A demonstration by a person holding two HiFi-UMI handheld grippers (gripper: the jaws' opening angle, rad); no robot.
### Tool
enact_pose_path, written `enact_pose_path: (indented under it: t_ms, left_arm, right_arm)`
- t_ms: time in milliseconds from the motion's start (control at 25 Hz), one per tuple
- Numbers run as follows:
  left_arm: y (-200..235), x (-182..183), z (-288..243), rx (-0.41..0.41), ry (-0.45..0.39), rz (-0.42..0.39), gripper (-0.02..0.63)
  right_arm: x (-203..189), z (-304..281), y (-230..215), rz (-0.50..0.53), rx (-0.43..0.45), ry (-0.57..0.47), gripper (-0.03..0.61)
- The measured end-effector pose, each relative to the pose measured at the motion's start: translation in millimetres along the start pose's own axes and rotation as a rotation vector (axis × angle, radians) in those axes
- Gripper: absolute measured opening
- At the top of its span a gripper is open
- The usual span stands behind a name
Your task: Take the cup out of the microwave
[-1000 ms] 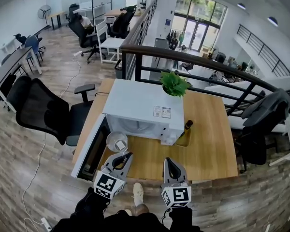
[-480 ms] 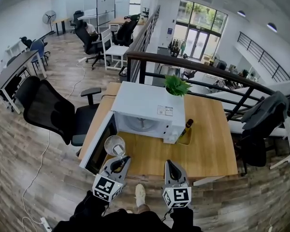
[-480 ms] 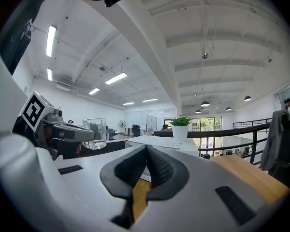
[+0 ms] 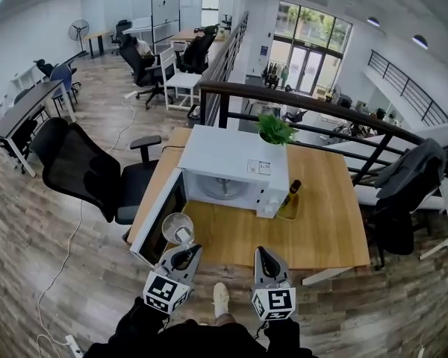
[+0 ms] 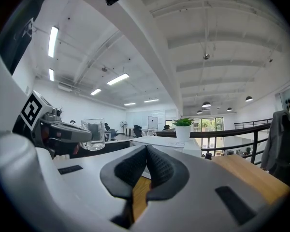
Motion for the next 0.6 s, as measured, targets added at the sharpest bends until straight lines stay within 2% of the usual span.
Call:
enact_pose_path:
  t_ms: [600]
  left_arm:
    - [-0.3,-3.4,2.6,0.003,-0.002,0.011,0.025]
  right_arm:
    - [0.5,-0.2,6.7,0.014,0.015,0.003,0.014]
Point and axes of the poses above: the fingertips, and each gripper's own axes: z backward along the fingers, y to its left, x out of its top, the point moved 9 cm from there along z, backward along the fingers, and after that the axes turned 14 degrees about y, right-handed, at the moved point
